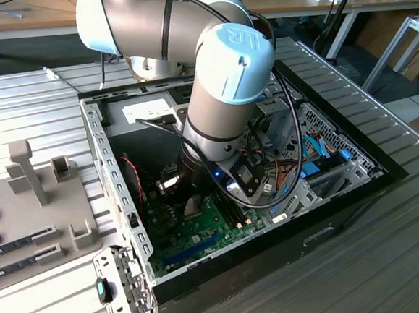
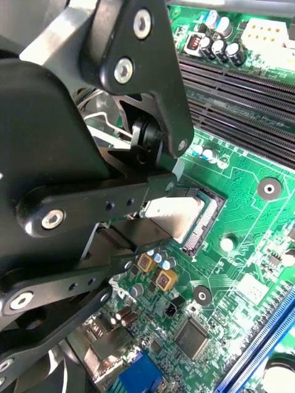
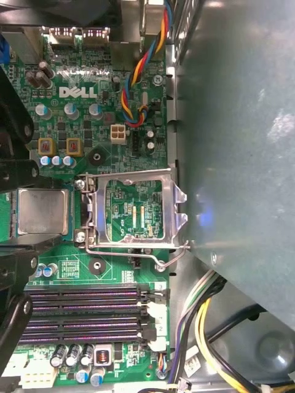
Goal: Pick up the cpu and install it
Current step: 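Place the cpu into insertion slot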
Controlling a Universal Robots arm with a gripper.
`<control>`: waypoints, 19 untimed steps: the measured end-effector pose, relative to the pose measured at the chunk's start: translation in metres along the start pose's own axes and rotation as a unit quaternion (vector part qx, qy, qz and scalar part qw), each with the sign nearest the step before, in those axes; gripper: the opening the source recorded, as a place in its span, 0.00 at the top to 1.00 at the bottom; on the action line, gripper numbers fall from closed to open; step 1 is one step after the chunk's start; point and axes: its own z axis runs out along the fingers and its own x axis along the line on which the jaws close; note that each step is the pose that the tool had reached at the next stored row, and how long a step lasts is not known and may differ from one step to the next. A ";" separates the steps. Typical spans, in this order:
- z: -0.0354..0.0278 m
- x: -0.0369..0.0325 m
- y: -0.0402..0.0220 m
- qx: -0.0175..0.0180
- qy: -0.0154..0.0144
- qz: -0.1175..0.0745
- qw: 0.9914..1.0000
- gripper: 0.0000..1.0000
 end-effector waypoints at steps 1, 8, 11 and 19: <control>0.0000 0.0000 -0.0001 0.000 0.000 0.000 1.000 0.61; 0.0000 0.0000 -0.0004 0.008 0.000 -0.010 1.000 0.61; 0.0000 0.0000 -0.0012 0.008 0.001 -0.018 1.000 0.61; 0.0005 -0.0003 -0.0024 0.007 0.001 -0.016 1.000 0.61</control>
